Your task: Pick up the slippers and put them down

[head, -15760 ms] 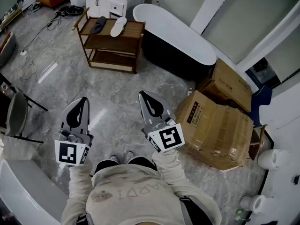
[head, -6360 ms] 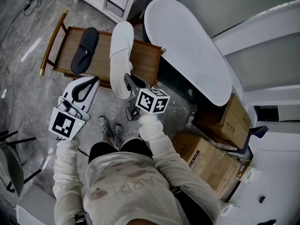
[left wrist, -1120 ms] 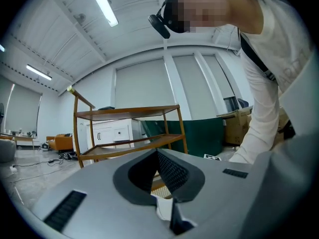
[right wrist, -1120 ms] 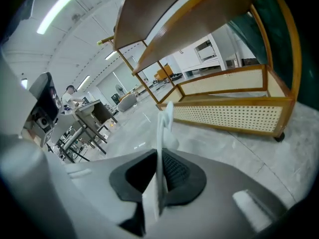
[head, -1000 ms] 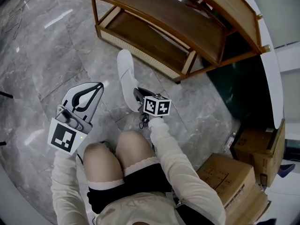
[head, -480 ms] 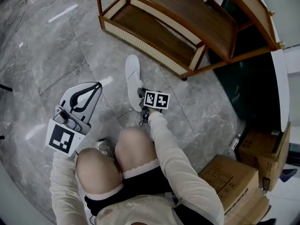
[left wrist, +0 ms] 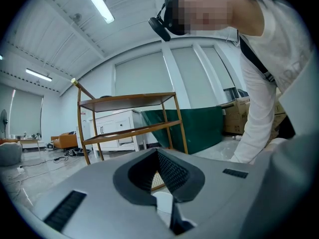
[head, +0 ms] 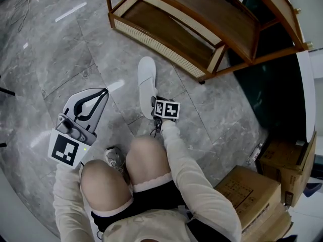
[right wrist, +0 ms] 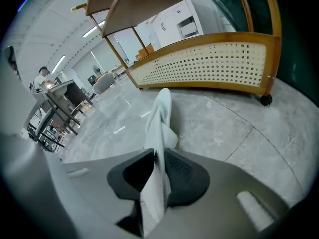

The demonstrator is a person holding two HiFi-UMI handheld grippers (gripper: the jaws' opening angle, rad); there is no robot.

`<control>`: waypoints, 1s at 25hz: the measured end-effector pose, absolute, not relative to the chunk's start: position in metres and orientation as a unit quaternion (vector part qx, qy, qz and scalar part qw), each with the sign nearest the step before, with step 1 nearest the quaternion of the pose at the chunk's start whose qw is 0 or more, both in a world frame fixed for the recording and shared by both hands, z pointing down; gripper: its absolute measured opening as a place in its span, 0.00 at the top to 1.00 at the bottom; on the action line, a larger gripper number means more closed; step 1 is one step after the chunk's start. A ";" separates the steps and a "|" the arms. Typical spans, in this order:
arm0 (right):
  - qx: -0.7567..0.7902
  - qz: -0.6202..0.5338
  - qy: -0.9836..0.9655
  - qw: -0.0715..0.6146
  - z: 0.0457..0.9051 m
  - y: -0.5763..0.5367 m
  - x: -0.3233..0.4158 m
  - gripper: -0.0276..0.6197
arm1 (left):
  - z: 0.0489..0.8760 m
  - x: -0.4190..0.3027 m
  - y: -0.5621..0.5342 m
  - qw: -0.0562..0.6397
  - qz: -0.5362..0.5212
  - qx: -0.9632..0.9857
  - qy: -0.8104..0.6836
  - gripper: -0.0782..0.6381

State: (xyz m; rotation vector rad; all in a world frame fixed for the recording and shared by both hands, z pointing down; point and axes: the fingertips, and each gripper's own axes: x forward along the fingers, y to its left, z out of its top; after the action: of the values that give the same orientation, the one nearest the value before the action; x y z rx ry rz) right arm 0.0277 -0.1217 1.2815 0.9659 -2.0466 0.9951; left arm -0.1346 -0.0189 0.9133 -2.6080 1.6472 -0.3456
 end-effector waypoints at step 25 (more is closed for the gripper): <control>0.291 0.241 -0.900 0.216 1.154 -0.118 0.029 0.94 | 0.892 -0.089 -0.028 0.031 -0.103 -0.857 0.504 0.89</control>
State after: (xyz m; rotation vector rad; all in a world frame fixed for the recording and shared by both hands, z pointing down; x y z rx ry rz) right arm 0.0292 -0.1184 1.1539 0.8073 -2.4957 0.6689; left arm -0.0889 -0.0276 0.8923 -2.6406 1.5510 -0.3173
